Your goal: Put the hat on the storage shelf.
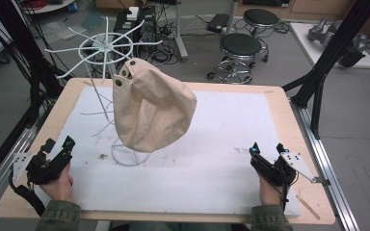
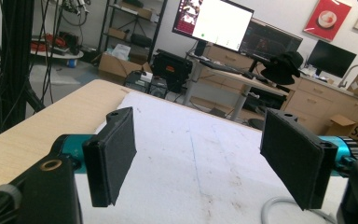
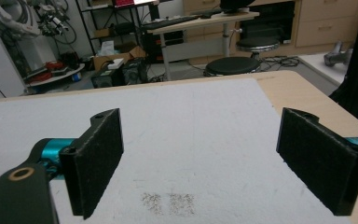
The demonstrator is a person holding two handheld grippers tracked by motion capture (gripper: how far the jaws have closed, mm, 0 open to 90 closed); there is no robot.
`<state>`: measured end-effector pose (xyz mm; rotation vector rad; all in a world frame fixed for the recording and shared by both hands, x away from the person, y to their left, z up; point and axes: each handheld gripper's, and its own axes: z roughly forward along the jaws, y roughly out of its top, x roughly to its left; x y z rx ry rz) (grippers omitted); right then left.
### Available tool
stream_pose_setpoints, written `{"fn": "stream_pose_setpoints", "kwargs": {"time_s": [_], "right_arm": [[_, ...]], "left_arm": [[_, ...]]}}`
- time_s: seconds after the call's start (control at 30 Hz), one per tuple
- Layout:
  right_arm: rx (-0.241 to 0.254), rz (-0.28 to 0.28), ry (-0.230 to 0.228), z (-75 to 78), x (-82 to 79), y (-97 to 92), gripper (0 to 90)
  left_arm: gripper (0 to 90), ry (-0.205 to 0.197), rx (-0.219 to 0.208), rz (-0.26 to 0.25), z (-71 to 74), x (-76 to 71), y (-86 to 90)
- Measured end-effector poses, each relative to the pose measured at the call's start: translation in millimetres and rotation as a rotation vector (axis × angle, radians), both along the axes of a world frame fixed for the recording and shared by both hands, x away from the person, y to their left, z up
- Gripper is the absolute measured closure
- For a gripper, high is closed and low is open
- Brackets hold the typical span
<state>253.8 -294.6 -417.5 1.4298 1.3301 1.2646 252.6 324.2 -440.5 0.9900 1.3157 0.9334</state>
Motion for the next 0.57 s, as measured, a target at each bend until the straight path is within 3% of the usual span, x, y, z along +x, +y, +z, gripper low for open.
{"fn": "stream_pose_setpoints", "kwargs": {"time_s": [0.57], "right_arm": [[-0.002,0.021,0.014,-2.0,1.6,1.3,12.5]], "left_arm": [[26.5,0.006,-0.004,-0.005,-0.9,0.8,0.1]]}}
